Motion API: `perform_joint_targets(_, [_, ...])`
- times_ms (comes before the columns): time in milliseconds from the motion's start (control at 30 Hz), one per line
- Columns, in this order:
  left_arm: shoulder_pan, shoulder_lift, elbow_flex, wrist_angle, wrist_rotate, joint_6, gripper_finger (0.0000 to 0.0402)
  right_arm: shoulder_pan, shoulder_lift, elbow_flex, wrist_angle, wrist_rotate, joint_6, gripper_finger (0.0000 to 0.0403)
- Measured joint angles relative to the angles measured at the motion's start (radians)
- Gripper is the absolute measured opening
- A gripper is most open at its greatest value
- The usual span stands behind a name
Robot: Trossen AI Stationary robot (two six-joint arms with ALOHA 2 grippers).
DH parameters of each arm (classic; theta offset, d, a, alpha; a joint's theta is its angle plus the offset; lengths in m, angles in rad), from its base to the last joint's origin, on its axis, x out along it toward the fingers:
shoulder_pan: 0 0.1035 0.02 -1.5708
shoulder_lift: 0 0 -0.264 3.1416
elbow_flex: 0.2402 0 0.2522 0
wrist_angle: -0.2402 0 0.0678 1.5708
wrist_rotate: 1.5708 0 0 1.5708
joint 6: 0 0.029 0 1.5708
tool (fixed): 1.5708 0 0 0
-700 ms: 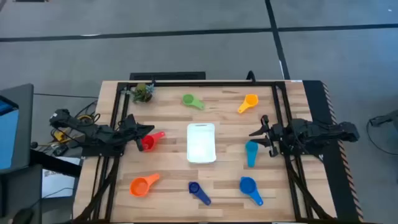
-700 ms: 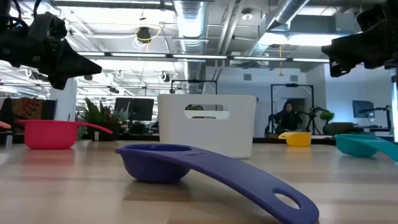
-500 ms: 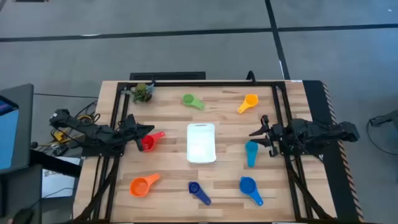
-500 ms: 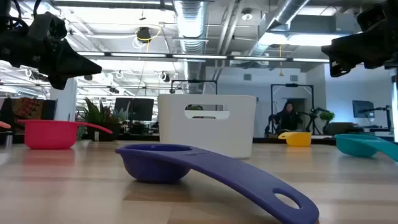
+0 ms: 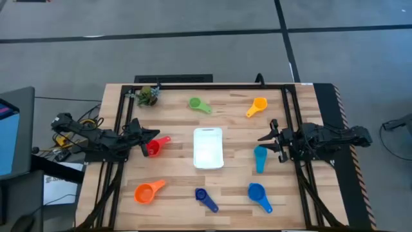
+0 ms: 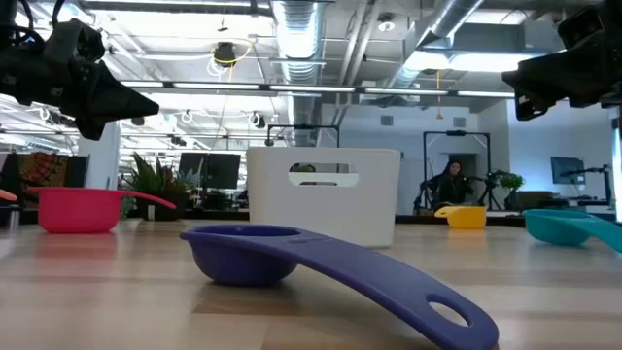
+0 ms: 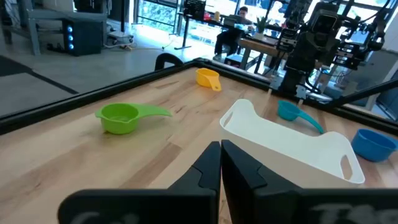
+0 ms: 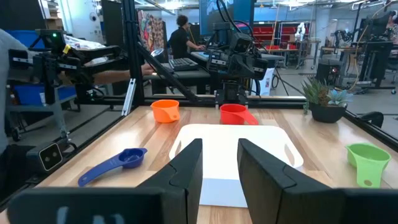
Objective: Nest measuring cups in basket
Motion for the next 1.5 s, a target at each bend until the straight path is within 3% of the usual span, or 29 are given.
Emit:
perform_joint_targets(833, [0.0,0.0,0.0,0.0,0.0,0.0,0.0,0.0,0.0,0.0,0.013,-0.005,0.002,0.0124])
perform_joint_targets(1200, [0.0,0.0,0.0,0.006,-0.002,-0.001,0.0,-0.003,0.0,0.0,0.231,0.008,0.104,0.0124])
perform_joint_targets(1300, [0.0,0.0,0.0,0.006,-0.009,0.007,0.0,-0.011,0.0,0.0,0.283,0.131,0.105,0.0124])
perform_joint_targets(1500, [0.0,0.0,0.0,0.02,-0.01,0.006,0.0,-0.036,0.006,0.0,0.292,0.547,0.123,0.0124])
